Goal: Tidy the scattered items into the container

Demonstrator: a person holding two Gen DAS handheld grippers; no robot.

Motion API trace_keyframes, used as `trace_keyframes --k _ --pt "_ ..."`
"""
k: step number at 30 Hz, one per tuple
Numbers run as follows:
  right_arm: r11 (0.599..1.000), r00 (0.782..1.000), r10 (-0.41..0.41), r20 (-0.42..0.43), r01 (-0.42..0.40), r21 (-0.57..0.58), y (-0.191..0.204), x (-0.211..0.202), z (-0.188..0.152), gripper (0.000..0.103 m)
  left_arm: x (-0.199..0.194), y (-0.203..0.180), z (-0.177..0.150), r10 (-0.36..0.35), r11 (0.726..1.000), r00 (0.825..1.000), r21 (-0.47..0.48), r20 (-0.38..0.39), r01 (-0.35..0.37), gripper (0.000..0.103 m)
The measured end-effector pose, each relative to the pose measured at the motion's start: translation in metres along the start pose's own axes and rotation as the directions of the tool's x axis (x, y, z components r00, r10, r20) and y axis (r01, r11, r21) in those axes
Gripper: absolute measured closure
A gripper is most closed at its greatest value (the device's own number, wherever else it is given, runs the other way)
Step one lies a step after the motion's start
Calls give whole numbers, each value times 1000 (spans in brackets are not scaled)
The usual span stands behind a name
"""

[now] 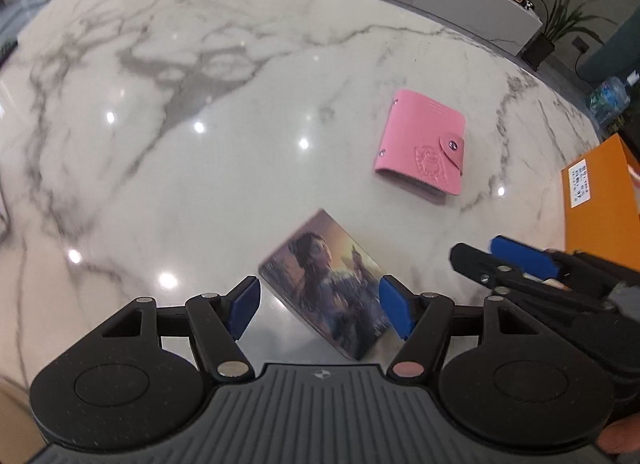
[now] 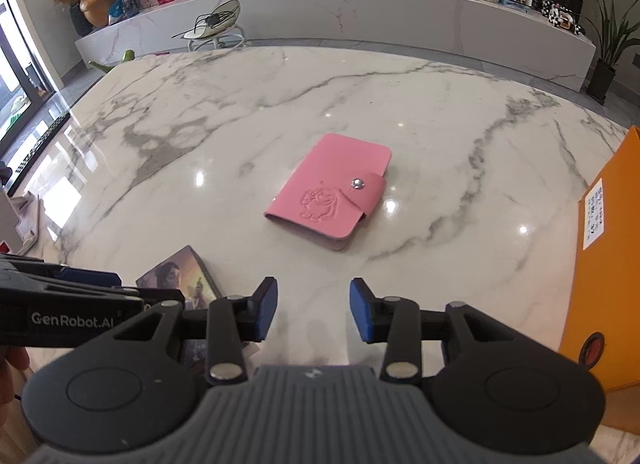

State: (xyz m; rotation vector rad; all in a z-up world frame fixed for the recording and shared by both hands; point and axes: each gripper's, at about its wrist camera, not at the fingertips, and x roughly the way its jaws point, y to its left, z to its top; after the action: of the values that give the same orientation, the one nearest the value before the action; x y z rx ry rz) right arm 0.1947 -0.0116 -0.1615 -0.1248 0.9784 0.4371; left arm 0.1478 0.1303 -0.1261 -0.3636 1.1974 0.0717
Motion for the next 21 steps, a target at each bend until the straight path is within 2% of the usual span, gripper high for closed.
trace_keyframes --k 2,5,7,12,15,18,21 --pt "1000 1000 8 -14 -8 -11 3 3 -4 70 2 2 -1 -32 999 999 -39 -10 32 26" --pt "1000 999 1 -34 -1 -17 5 9 -10 81 6 0 1 -39 998 999 -49 -17 38 26" --pt "1000 999 -1 -50 0 -20 4 13 -13 83 9 -1 3 -58 997 998 -57 -22 57 25" --pt "998 995 44 -87 -47 -34 9 20 -21 84 13 -7 13 -52 998 999 -42 -9 51 25" --pt "995 991 86 -101 -90 -33 17 22 -24 85 18 -14 16 -29 1000 999 -8 -16 29 25" --pt "994 989 95 -113 -100 -40 22 24 -26 87 26 -20 16 2 1000 1000 31 -29 -1 25" --pt "991 985 128 -118 -130 -15 20 24 -26 87 36 -21 12 5 999 998 36 -56 -3 25"
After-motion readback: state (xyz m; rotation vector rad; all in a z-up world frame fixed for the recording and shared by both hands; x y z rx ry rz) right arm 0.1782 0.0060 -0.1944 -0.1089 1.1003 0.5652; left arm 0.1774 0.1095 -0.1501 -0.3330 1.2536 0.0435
